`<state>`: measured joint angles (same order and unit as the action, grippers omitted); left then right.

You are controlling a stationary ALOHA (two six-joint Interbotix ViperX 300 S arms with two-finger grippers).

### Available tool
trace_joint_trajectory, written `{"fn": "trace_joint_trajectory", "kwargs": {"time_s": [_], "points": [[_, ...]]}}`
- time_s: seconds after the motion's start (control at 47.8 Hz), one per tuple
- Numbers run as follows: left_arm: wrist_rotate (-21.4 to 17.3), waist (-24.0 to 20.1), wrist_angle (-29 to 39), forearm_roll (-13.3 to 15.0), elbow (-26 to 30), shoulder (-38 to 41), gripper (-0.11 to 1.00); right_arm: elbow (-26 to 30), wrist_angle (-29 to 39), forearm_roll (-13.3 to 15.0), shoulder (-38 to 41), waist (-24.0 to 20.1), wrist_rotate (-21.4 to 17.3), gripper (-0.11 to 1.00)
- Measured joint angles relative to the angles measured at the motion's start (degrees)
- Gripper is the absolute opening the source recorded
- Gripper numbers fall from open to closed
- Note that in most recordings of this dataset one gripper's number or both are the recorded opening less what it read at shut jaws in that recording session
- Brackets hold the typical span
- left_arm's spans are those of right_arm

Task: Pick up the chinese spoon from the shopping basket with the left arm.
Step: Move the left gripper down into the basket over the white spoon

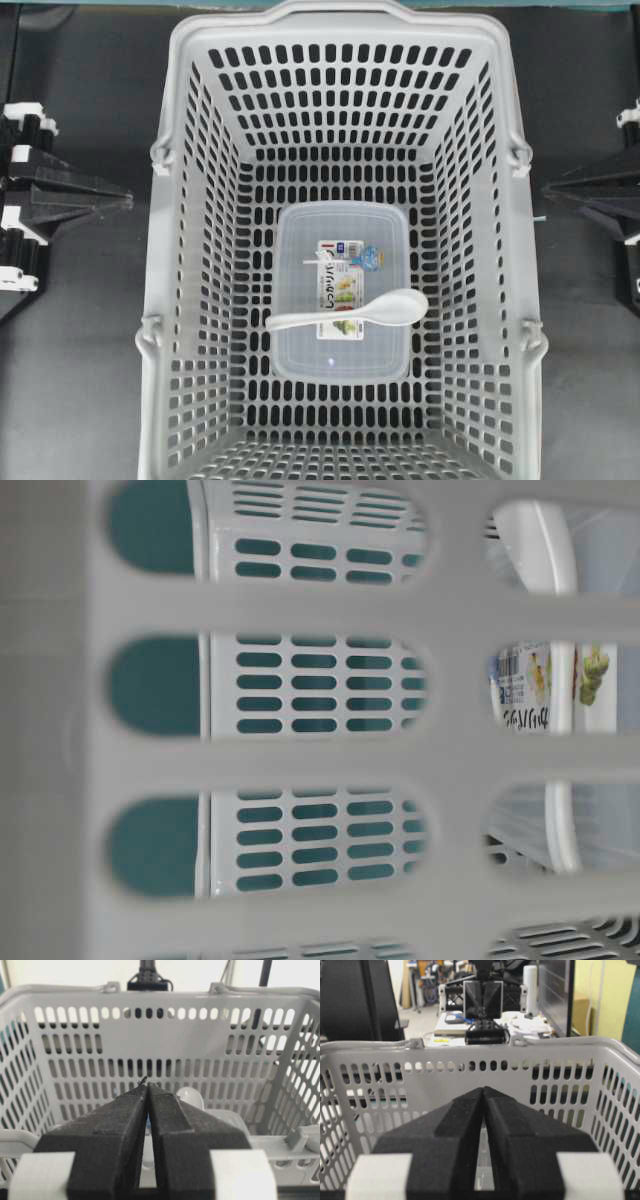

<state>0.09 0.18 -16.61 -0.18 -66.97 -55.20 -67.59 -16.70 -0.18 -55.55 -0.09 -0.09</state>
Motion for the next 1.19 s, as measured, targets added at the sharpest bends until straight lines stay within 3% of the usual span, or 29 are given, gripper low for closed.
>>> {"fn": "trace_joint_trajectory", "kwargs": {"time_s": [0.084, 0.23, 0.439, 0.649, 0.963, 1.046, 1.193], "points": [[0.53, 0.09, 0.62, -0.97, 1.32, 0.44, 0.0, 0.0, 0.0, -0.09, -0.09, 0.0, -0.18, 0.0], [1.67, 0.44, 3.87, -2.02, 7.47, 3.16, 0.0, -0.09, 0.79, -0.09, -0.88, 0.0, -1.05, 0.0], [2.46, 2.9, 18.72, -2.11, 18.81, 11.25, 0.0, 0.88, 6.33, -0.18, -2.11, -0.62, -1.93, 0.0], [2.55, 5.36, 34.89, -2.11, 32.17, 23.55, 0.0, 2.55, 17.4, -0.18, -2.46, -0.97, -1.93, 0.0], [4.92, 8.0, 49.13, -2.11, 47.02, 39.73, 0.0, 3.16, 18.72, -0.09, -3.16, -0.97, -1.93, 0.0], [7.38, 8.09, 51.5, -2.2, 49.75, 42.8, 0.0, 3.16, 18.81, -0.18, -3.16, -1.23, -1.93, 0.07], [11.25, 8.09, 53.61, -2.11, 53.88, 47.11, 0.0, 3.16, 18.9, -0.18, -3.16, -1.67, -2.2, 0.41]]}}
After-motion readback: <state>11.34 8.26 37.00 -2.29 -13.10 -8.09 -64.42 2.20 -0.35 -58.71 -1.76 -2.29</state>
